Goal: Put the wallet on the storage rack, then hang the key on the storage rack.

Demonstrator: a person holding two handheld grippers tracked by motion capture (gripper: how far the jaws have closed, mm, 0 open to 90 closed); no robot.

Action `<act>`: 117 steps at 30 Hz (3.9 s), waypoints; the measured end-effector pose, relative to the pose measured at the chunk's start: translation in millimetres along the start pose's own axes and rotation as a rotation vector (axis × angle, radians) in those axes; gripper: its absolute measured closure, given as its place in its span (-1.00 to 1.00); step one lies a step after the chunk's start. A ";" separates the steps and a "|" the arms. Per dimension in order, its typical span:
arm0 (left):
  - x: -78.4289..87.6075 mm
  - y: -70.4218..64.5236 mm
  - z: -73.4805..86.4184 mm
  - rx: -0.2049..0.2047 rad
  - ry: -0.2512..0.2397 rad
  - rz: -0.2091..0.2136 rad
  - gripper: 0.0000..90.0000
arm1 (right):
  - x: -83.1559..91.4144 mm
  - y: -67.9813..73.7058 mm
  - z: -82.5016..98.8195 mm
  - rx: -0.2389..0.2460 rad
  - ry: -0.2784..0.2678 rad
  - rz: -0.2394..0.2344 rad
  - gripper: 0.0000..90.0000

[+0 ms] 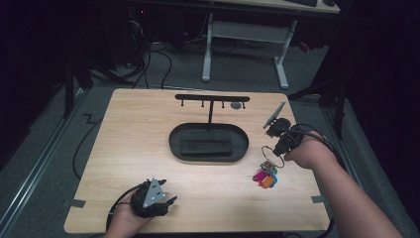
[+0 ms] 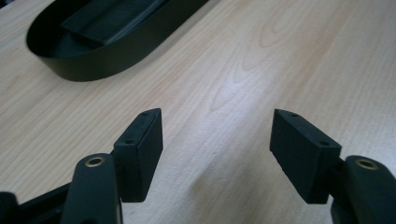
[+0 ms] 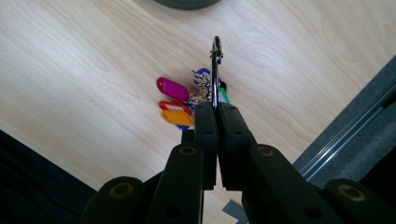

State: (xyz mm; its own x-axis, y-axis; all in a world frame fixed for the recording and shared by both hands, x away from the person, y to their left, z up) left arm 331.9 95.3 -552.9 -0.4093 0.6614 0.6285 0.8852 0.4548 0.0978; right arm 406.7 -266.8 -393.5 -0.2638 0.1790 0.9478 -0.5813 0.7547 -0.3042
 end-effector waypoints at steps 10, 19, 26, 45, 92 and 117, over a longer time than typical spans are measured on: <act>1.5 3.6 0.1 0.019 -0.015 -0.014 -0.23 | 26.2 -6.2 -7.7 -0.027 -0.044 0.001 0.95; 2.3 4.1 1.1 0.022 -0.016 -0.018 -0.23 | 31.2 -4.8 -16.7 -0.016 -0.043 -0.005 0.95; 4.8 3.4 2.3 0.025 -0.019 -0.022 -0.23 | 35.8 -10.4 -19.7 -0.010 -0.055 0.009 0.95; 21.3 3.7 15.0 0.045 -0.019 -0.063 -0.23 | 37.6 -8.8 -62.3 0.018 -0.086 0.000 0.95; 35.4 1.6 28.8 0.053 -0.005 -0.094 -0.23 | 16.7 -39.3 -133.7 -0.010 -0.156 0.010 0.95; 32.2 0.8 28.2 0.050 0.001 -0.073 -0.23 | 5.5 -50.6 -148.9 -0.063 -0.208 0.031 0.65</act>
State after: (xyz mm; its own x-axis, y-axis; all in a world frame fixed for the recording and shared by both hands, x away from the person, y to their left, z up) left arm 313.2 133.8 -554.3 -0.4725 0.6247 0.6217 0.8407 0.5311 0.1052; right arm 549.3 -210.0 -358.7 -0.4375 0.0741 0.8961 -0.5230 0.7897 -0.3206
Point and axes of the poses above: each handheld gripper's, and its own axes: x roughly backward along the jaws, z roughly out of its underside, y roughly to its left, the point moved 6 cm from there along -x, roughly forward along the jaws, and after that the axes turned 9 degrees about z, right-handed, at the moved point
